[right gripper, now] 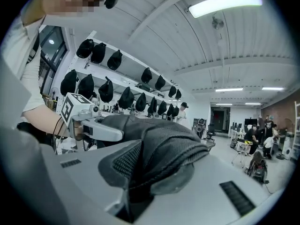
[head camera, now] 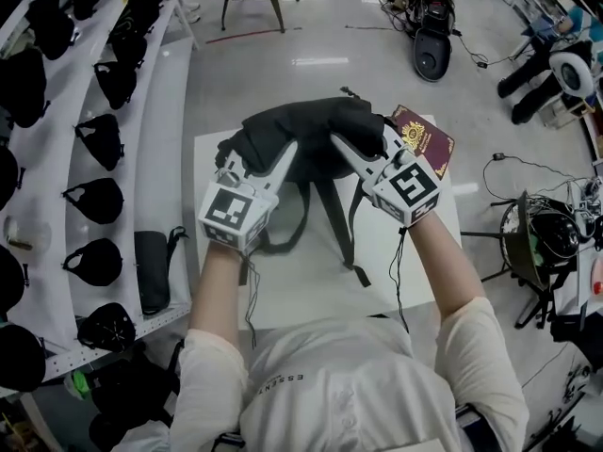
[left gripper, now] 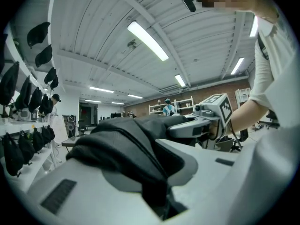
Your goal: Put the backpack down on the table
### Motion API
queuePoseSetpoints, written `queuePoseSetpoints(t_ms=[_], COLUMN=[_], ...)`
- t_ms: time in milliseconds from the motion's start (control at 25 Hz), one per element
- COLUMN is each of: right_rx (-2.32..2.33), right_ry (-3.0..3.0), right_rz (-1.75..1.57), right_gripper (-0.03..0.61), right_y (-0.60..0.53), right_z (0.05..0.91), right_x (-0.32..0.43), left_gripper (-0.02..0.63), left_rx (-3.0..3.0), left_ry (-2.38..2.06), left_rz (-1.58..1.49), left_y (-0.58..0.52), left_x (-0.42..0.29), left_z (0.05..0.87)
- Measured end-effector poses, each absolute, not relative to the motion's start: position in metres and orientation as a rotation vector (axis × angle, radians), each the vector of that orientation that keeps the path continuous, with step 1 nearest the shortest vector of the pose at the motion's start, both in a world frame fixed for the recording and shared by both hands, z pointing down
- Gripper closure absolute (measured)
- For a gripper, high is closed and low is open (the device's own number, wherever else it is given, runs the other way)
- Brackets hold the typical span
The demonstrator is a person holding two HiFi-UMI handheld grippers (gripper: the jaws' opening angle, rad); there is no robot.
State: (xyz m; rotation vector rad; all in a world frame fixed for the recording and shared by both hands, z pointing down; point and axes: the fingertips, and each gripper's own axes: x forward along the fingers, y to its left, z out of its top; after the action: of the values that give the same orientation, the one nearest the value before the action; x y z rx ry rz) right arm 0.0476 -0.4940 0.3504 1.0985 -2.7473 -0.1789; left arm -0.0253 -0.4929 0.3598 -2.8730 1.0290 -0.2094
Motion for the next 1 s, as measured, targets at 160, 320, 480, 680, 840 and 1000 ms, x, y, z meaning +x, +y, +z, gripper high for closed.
queuePoseSetpoints(t_ms=[160,320,480,680,840,1000], right_rx=[1.062,1.025,1.010,1.054,1.061,1.070], right_ry=[-2.755,-2.766,-2.766,-2.777,-2.781,-2.766], right_rz=[-0.126,-0.116,-0.070,0.015,0.088,0.135], right_gripper=[0.492,0.490,0.488,0.488,0.485,0.482], right_y=[-0.496,-0.489,-0.481,-0.465,-0.447,-0.431], right_z=[0.370,0.378,0.389,0.402,0.415,0.423], right_x=[0.045,0.042,0.039,0.044,0.048,0.045], left_gripper=[0.531,0.531,0.531,0.531,0.531,0.531], left_rx=[-2.892,-2.914,-2.975,-2.976,-2.995,-3.036], left_ry=[1.032,1.034,1.045,1.052,1.064,1.082], left_rz=[-0.238,-0.238,-0.243,-0.259,-0.270,-0.254], left_y=[-0.493,-0.486,-0.477,-0.462,-0.443,-0.427], left_x=[-0.028,-0.031,-0.033,-0.030,-0.027,-0.032], left_z=[0.379,0.387,0.399,0.412,0.424,0.433])
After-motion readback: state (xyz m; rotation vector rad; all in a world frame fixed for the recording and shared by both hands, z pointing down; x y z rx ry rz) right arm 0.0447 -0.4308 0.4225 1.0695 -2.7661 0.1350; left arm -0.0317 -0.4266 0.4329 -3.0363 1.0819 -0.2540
